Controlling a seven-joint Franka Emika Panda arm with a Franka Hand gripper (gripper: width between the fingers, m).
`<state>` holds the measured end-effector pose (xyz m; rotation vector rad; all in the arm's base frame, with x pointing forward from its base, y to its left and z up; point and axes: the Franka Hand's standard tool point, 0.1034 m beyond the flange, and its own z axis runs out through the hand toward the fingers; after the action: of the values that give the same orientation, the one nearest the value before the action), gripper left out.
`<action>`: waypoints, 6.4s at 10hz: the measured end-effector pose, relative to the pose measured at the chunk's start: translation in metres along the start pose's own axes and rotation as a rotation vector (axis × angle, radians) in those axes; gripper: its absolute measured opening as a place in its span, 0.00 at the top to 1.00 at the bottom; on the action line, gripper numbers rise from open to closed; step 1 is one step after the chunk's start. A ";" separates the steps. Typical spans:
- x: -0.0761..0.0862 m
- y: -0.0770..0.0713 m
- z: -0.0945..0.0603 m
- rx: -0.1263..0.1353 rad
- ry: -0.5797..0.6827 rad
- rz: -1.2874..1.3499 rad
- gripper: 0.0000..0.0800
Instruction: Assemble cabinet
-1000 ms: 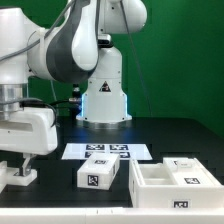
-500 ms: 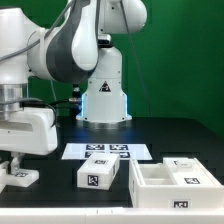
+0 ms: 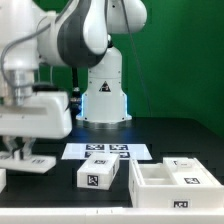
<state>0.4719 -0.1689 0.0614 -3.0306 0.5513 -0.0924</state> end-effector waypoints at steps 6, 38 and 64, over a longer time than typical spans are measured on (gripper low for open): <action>-0.012 -0.012 -0.011 -0.022 0.024 -0.350 0.92; -0.098 -0.192 0.004 -0.116 -0.271 -1.853 0.92; -0.075 -0.178 -0.008 0.181 -0.038 -1.922 0.92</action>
Offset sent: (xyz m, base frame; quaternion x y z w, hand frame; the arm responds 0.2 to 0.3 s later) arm 0.0000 0.0000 0.0000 0.0000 0.0000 -0.1938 0.9810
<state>0.4636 0.0232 0.0780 -2.1170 -2.1214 -0.1186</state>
